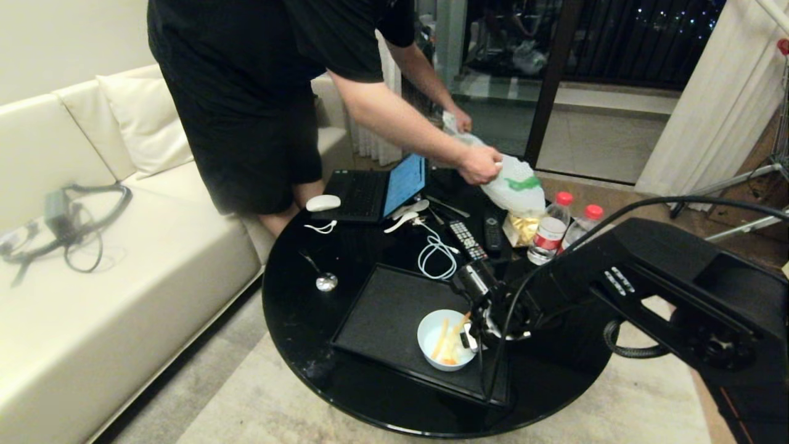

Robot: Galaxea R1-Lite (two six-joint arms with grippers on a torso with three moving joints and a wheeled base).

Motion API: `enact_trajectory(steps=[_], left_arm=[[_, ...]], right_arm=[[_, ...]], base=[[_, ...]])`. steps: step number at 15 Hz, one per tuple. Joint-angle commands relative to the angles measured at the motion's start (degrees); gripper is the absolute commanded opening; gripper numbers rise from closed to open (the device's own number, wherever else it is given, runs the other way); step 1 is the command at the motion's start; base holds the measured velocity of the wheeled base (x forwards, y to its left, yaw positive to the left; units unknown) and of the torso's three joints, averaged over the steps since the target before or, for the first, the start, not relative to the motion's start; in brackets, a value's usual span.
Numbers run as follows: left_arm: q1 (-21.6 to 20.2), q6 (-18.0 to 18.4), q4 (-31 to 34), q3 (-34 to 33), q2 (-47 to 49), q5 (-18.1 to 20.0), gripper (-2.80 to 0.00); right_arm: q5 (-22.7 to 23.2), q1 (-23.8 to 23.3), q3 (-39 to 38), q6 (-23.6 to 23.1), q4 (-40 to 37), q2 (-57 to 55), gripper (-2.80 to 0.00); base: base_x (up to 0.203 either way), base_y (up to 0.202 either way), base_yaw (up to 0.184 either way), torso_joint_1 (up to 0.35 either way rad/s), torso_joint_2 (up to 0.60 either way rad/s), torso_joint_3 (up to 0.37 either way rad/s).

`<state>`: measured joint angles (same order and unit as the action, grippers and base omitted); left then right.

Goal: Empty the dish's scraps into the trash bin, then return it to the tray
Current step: Pick up the bowl with leftover food

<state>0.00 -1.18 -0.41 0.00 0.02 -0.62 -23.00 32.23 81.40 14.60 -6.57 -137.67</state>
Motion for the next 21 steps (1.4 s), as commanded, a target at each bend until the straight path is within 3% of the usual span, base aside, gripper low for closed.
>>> enact_trajectory(steps=[1,3,4,21], left_arm=[[0.0,0.0,0.0,0.0,0.0,0.0,-2.8],[0.0,0.0,0.0,0.0,0.0,0.0,-2.8],[0.0,0.0,0.0,0.0,0.0,0.0,-2.8],[0.0,0.0,0.0,0.0,0.0,0.0,-2.8]], right_arm=[[-0.1,0.5,0.0,0.1,0.0,-0.3,0.0],[-0.1,0.6,0.0,0.1,0.0,-0.4,0.0],[-0.1,0.7,0.0,0.1,0.0,-0.4,-2.8],[-0.1,1.7,0.0,0.2,-0.3,0.1,-2.8]], base=[[0.0,0.0,0.0,0.0,0.0,0.0],[0.0,0.0,0.0,0.0,0.0,0.0],[0.0,0.0,0.0,0.0,0.0,0.0],[0.0,0.0,0.0,0.0,0.0,0.0]])
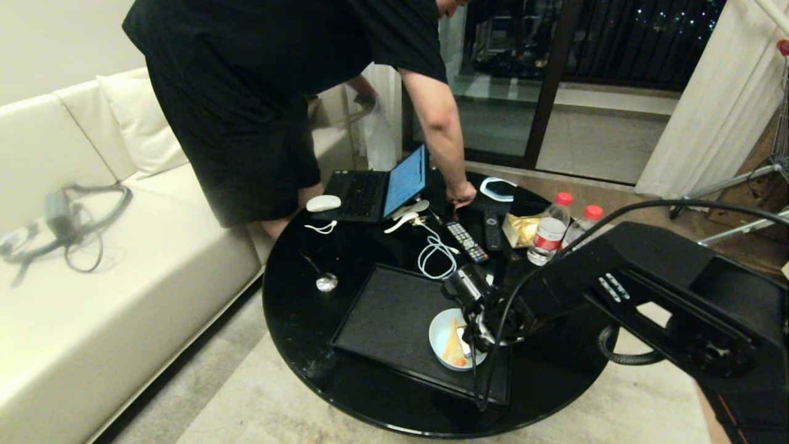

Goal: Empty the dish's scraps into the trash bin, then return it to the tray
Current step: Pick up the bowl with leftover food

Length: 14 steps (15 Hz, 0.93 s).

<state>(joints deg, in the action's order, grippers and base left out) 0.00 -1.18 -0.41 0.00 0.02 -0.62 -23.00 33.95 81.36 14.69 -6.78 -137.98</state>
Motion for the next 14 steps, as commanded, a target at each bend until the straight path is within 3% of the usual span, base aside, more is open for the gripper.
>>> enact_trajectory(steps=[1,14], left_arm=[[0.0,0.0,0.0,0.0,0.0,-0.1,-2.8],[0.0,0.0,0.0,0.0,0.0,-0.1,-2.8]], right_arm=[[0.0,-0.1,0.0,0.7,0.0,0.9,-2.8],[0.2,-4.1,-0.6,17.6,-9.2,8.2,-2.8]], base=[[0.0,0.0,0.0,0.0,0.0,0.0],[0.0,0.0,0.0,0.0,0.0,0.0]])
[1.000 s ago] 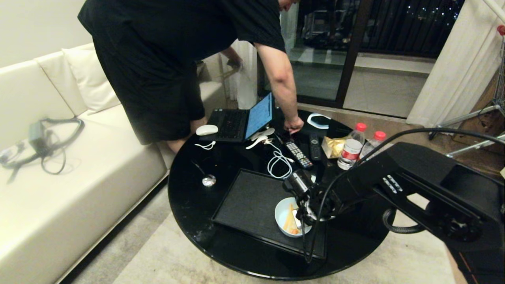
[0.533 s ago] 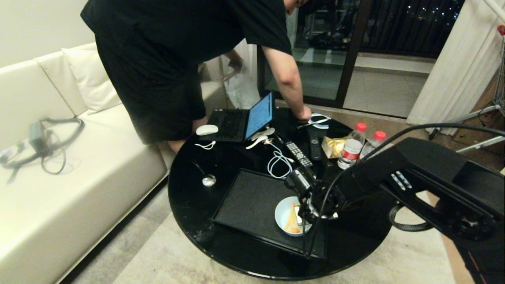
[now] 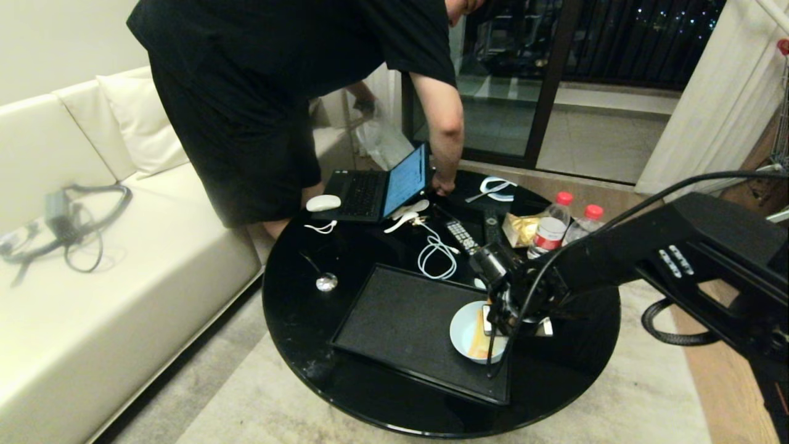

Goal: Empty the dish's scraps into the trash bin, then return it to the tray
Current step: Pick up the bowl with leftover food

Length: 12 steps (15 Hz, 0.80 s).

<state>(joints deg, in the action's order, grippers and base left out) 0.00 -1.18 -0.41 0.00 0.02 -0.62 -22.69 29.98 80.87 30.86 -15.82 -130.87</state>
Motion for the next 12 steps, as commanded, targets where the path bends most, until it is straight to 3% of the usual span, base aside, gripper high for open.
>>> enact_trajectory(steps=[1,8,12], left_arm=[[0.0,0.0,0.0,0.0,0.0,0.0,-2.8],[0.0,0.0,0.0,0.0,0.0,0.0,-2.8],[0.0,0.0,0.0,0.0,0.0,0.0,-2.8]], right_arm=[[0.0,-0.1,-0.2,2.4,-0.7,1.1,-2.8],[1.6,-2.0,-0.5,9.8,-5.0,5.3,-2.8],[2.7,-5.3,-6.0,12.0,-5.2,11.5,-2.8]], base=[[0.0,0.0,0.0,0.0,0.0,0.0],[0.0,0.0,0.0,0.0,0.0,0.0],[0.0,0.0,0.0,0.0,0.0,0.0]])
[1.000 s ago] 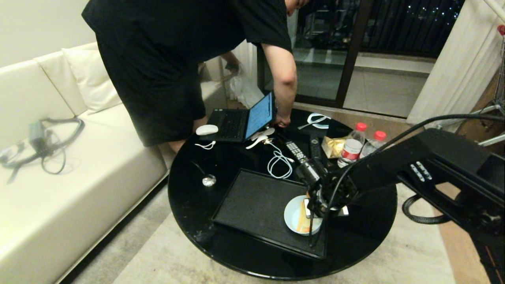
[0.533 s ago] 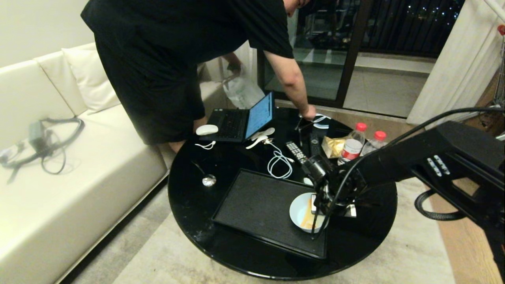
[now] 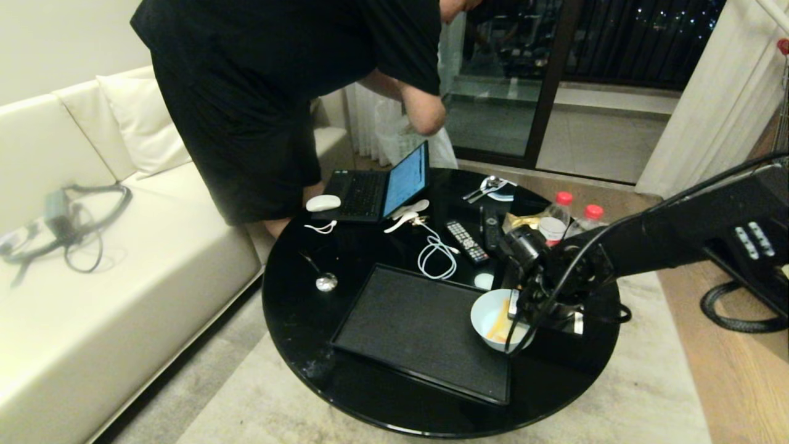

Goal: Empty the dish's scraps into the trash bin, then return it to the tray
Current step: Pick up the bowl with leftover food, then move the bowl over the trash can

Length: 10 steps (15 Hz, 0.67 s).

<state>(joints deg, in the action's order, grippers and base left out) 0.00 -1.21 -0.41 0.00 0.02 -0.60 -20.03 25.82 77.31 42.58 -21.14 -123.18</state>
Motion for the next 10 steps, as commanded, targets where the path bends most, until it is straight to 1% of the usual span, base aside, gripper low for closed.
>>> enact_trajectory(steps=[1,5,7,10], left_arm=[[0.0,0.0,0.0,0.0,0.0,0.0,-2.8],[0.0,0.0,0.0,0.0,0.0,-0.1,-2.8],[0.0,0.0,0.0,0.0,0.0,0.0,-2.8],[0.0,0.0,0.0,0.0,0.0,0.0,-2.8]], right_arm=[[0.4,-2.1,-4.6,0.4,0.4,6.0,-2.8],[1.0,-6.9,-13.5,0.4,2.4,13.4,-2.8],[2.4,-10.2,-18.8,0.2,5.0,17.7,-2.8],[5.0,-14.3,-26.1,0.0,6.2,23.4,-2.8]], base=[[0.0,0.0,0.0,0.0,0.0,0.0],[0.0,0.0,0.0,0.0,0.0,0.0],[0.0,0.0,0.0,0.0,0.0,0.0],[0.0,0.0,0.0,0.0,0.0,0.0]])
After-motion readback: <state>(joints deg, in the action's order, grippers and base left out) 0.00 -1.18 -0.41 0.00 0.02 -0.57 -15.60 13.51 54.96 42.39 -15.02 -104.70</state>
